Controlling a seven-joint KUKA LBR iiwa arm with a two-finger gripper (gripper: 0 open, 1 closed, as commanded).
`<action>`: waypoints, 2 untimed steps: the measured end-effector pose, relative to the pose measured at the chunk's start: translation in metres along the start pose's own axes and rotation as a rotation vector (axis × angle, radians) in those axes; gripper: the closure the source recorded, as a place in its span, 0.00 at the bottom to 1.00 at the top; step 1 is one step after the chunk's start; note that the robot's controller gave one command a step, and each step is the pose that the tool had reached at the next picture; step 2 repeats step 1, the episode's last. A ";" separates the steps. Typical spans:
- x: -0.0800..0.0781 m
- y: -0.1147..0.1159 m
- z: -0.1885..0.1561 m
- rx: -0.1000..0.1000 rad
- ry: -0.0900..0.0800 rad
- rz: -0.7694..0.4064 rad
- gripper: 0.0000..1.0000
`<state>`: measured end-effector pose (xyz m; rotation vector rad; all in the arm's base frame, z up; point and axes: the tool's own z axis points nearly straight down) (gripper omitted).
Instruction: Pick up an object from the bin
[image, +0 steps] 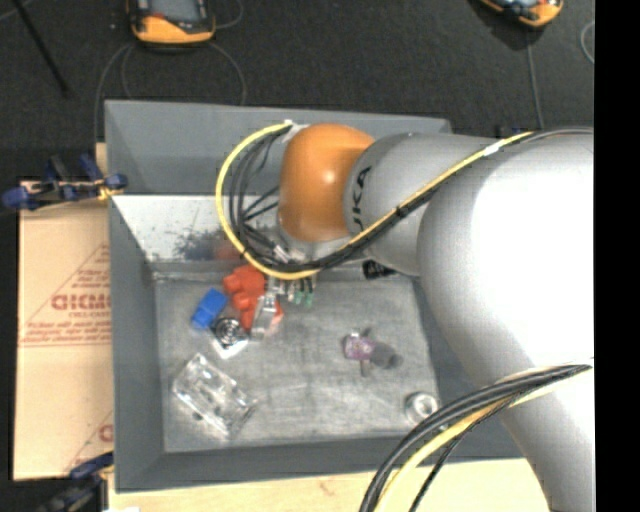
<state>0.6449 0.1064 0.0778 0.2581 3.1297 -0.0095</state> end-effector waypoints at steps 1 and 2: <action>0.012 0.011 -0.142 -0.009 -0.010 -0.019 1.00; 0.012 0.011 -0.142 -0.009 -0.010 -0.019 1.00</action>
Offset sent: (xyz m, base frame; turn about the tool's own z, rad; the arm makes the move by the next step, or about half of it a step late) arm -0.0130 0.0149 0.1355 -0.0134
